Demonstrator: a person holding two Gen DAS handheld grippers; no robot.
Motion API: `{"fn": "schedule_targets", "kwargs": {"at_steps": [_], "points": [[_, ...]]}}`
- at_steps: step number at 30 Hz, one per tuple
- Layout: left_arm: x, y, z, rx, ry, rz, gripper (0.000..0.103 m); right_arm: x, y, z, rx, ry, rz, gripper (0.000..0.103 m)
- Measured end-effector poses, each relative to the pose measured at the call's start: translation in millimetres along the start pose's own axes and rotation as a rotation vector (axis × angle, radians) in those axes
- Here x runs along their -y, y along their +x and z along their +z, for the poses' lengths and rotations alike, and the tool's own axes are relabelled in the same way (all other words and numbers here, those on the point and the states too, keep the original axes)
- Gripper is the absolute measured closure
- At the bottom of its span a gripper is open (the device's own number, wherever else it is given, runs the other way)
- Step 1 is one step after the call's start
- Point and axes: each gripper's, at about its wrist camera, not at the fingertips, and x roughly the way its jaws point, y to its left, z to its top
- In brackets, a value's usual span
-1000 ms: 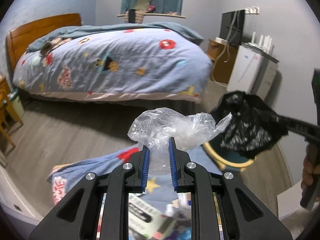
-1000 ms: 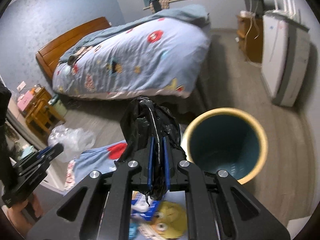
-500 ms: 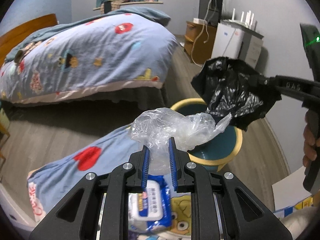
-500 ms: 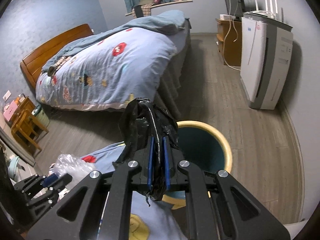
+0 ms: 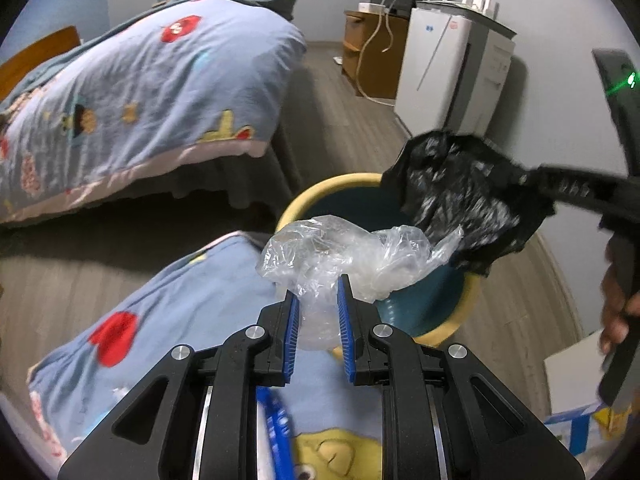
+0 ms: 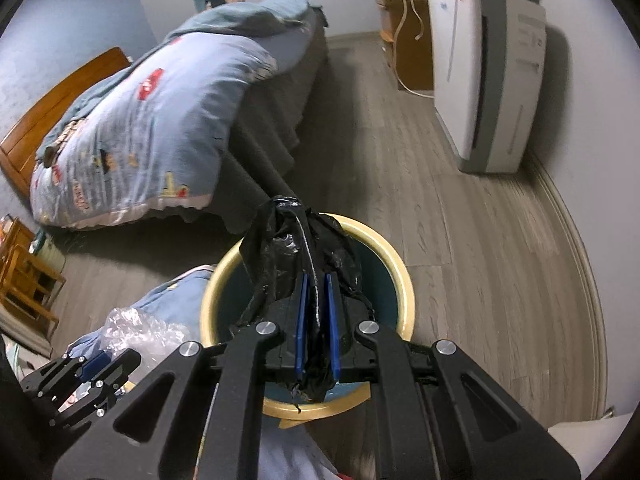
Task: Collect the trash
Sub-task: 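Carry both bags over the yellow-rimmed bin and open both tools to drop them, then move both tools back over the trash pile on the blanket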
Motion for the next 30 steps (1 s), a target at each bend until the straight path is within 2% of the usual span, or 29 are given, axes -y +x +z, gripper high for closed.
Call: {"fn": "schedule_targets", "kwargs": {"at_steps": [3, 8, 16, 18, 19, 20, 22, 24, 26, 27, 29, 30], "points": [[4, 13, 6, -0.015, -0.018, -0.019, 0.084, 5, 10, 0, -0.009, 0.021, -0.02, 0.094], [12, 30, 10, -0.022, -0.007, -0.005, 0.084, 14, 23, -4, -0.022, 0.073, -0.053, 0.094], [11, 45, 18, -0.016, -0.003, 0.002, 0.081, 23, 33, -3, -0.024, 0.159, -0.003, 0.091], [10, 47, 19, -0.017, -0.004, 0.0, 0.077, 27, 34, -3, -0.021, 0.183, 0.001, 0.086], [9, 49, 19, -0.02, -0.002, 0.0, 0.074, 28, 34, -3, -0.02, 0.188, -0.001, 0.079], [9, 50, 19, -0.018, -0.002, 0.005, 0.065, 30, 34, -2, -0.017, 0.198, 0.001, 0.07], [7, 51, 18, -0.014, -0.009, 0.01, 0.05, 33, 35, -3, -0.014, 0.222, 0.002, 0.059], [3, 51, 17, -0.008, -0.015, 0.01, 0.045, 37, 35, -3, -0.012, 0.251, 0.01, 0.052], [1, 51, 15, -0.007, -0.019, 0.011, 0.039, 40, 34, -3, -0.007, 0.28, 0.022, 0.035], [0, 51, 15, -0.006, -0.019, 0.014, 0.038, 40, 34, -3, -0.003, 0.294, 0.033, 0.031], [-3, 50, 13, 0.0, -0.026, 0.02, 0.025, 41, 32, -4, 0.006, 0.303, 0.042, 0.019], [-5, 48, 13, 0.005, -0.03, 0.026, 0.021, 41, 31, -3, 0.01, 0.301, 0.041, 0.016]]}}
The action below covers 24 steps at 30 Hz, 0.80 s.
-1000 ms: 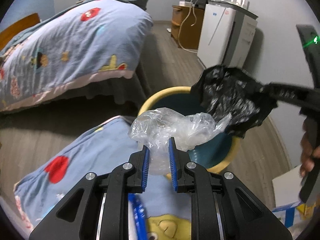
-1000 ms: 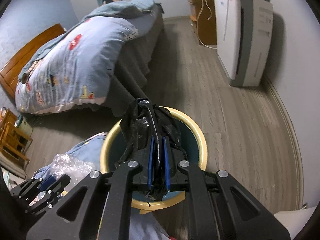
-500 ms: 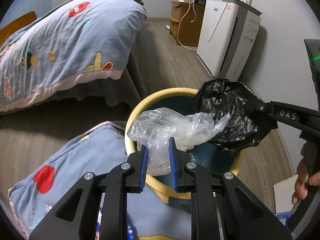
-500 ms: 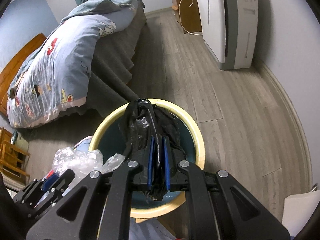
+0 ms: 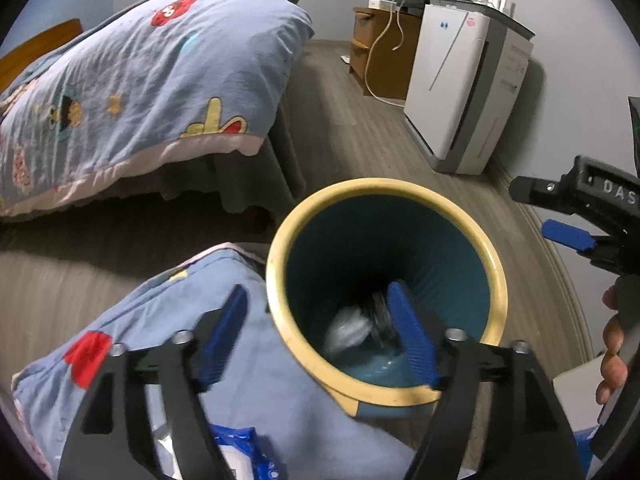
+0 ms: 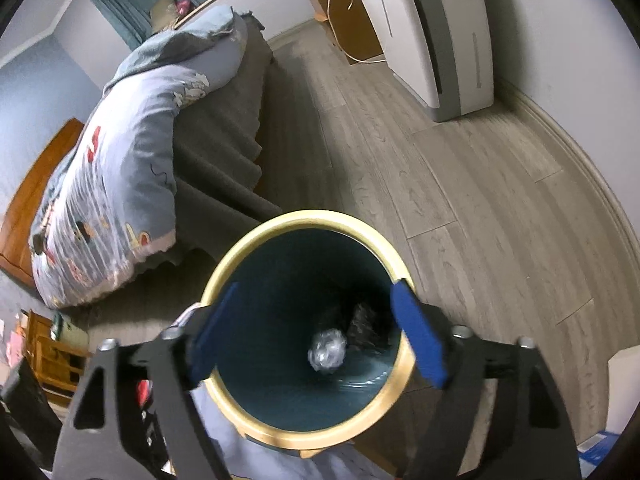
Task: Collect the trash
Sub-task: 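Move both tools back over the trash pile on the blanket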
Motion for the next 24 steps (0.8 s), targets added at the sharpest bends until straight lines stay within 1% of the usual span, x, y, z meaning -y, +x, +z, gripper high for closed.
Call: {"fn": "schedule_targets", "kwargs": {"at_steps": [1, 2, 5, 10, 14, 19, 24], "points": [[-1, -2, -1, 0.008, -0.001, 0.013, 0.014, -2, -1, 0, 0.004, -0.006, -0.001, 0.011], [-2, -3, -1, 0.013, 0.0, 0.02, 0.01, -4, -1, 0, 0.005, -0.015, -0.004, 0.007], [-4, -5, -4, 0.02, 0.02, 0.054, 0.007, -12, -2, -1, 0.011, -0.062, -0.043, 0.006], [-13, -10, -9, 0.014, 0.01, 0.084, 0.007, -25, -8, -2, 0.025, -0.12, -0.073, 0.006], [-20, -25, -18, 0.017, 0.033, 0.109, 0.006, -39, -19, -4, 0.053, -0.165, -0.079, 0.006], [-36, -59, -33, 0.04, 0.067, 0.146, 0.006, -60, -29, -16, 0.074, -0.251, -0.107, 0.006], [-59, -104, -49, 0.061, 0.068, 0.168, 0.006, -86, -47, -36, 0.084, -0.323, -0.092, 0.006]]}}
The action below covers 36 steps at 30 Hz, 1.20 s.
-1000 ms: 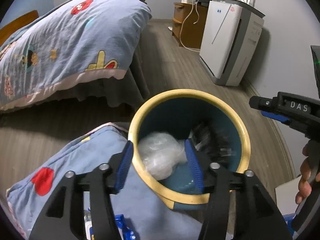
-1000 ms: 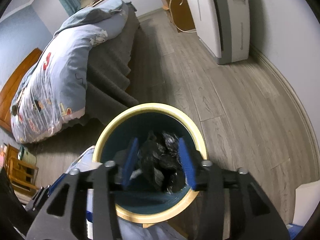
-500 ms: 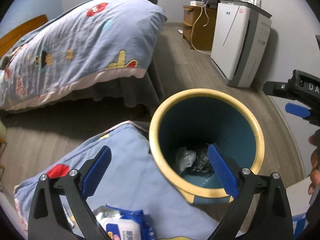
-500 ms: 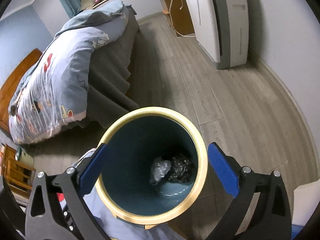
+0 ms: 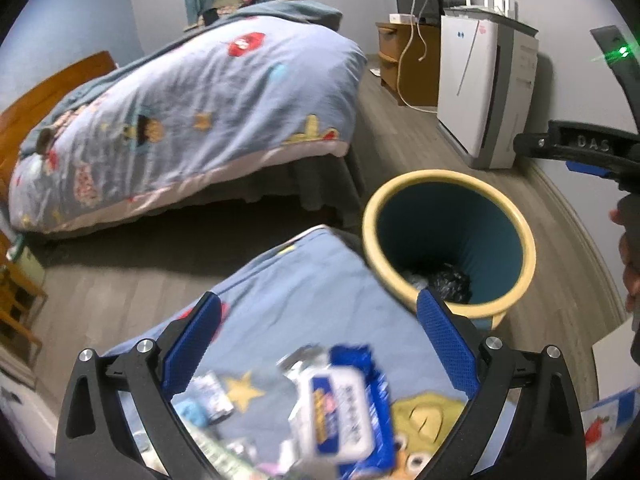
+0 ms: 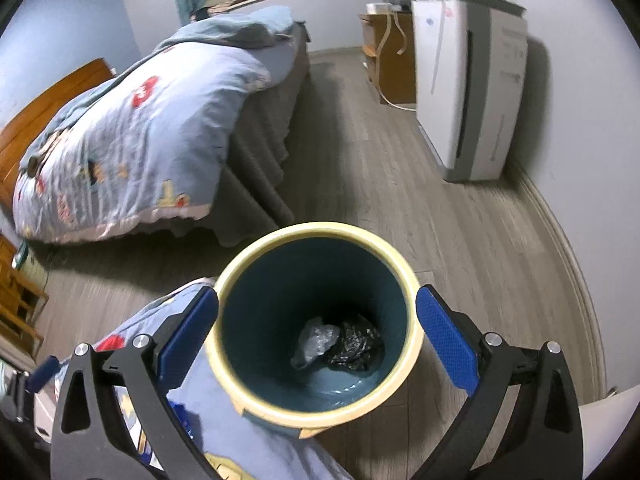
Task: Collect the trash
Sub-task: 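Move both tools back over the trash pile on the blanket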
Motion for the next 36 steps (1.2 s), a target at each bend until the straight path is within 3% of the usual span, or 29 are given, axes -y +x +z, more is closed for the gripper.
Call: {"fn": "schedule_targets", "kwargs": {"at_steps": [7, 16, 29, 36], "points": [[-45, -62, -26, 0.043, -0.043, 0.025, 0.006, -40, -35, -18, 0.028, -0.054, 0.04, 0.006], [-107, -101, -74, 0.04, -0.161, 0.088, 0.005, -80, -52, -50, -0.003, -0.123, 0.072, 0.006], [-184, -91, -138, -0.072, -0.327, 0.181, 0.005, -123, -14, -110, -0.222, -0.081, 0.159, 0.006], [-191, -71, -148, -0.139, -0.35, 0.18, 0.005, -159, 19, -145, -0.336, -0.109, 0.167, 0.006]]}}
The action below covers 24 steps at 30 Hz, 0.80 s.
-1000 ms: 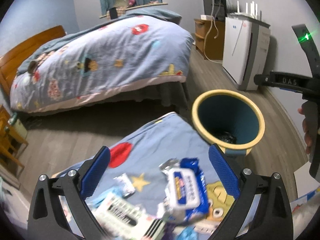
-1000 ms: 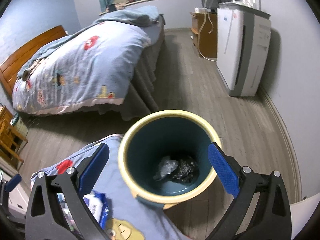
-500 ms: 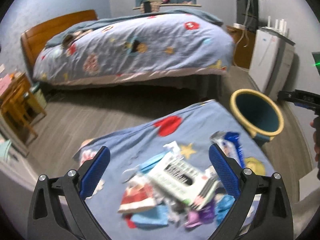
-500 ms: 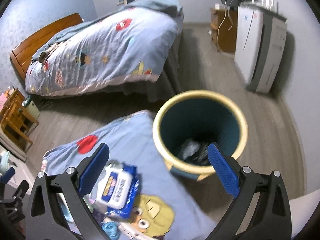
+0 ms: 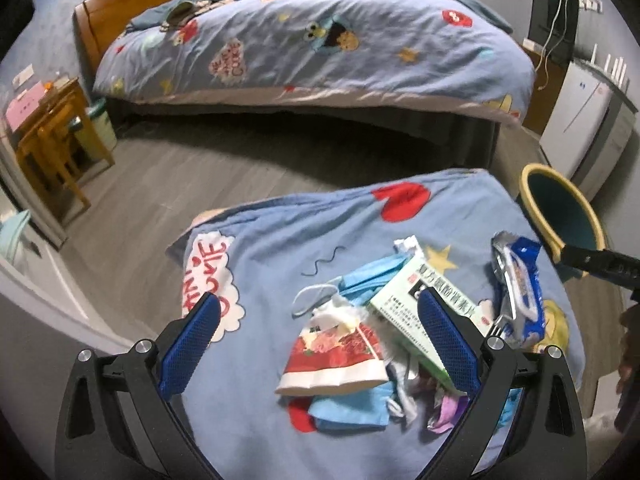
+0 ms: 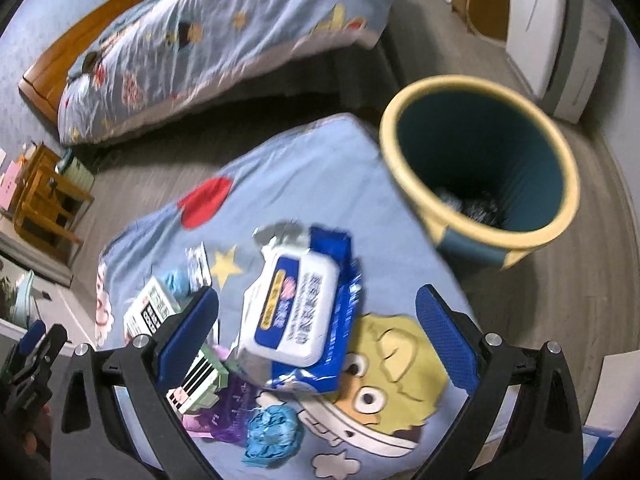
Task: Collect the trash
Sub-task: 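Move both tools back over the trash pile on the blanket, then grasp the blue wipes pack with the right tool while the left tool grasps the COLTALIN box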
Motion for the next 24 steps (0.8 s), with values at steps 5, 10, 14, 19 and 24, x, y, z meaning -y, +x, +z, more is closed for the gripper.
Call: {"fn": "schedule_targets", "kwargs": {"at_steps": [5, 10, 14, 19, 24], "points": [[11, 7, -4, -0.008, 0.054, 0.001, 0.005, -4, 29, -3, -0.066, 0.007, -0.019, 0.006], [21, 15, -3, -0.02, 0.085, -0.016, 0.005, -7, 55, -6, -0.114, 0.037, 0.011, 0.006], [27, 20, -2, -0.031, 0.093, -0.029, 0.005, -9, 70, -6, -0.14, 0.039, 0.017, 0.006], [33, 27, -2, -0.05, 0.098, -0.042, 0.005, -1, 71, -4, -0.143, 0.064, -0.004, 0.02], [43, 35, -2, -0.091, 0.058, -0.078, 0.005, 11, 56, 4, -0.159, 0.088, 0.0, 0.038]]}}
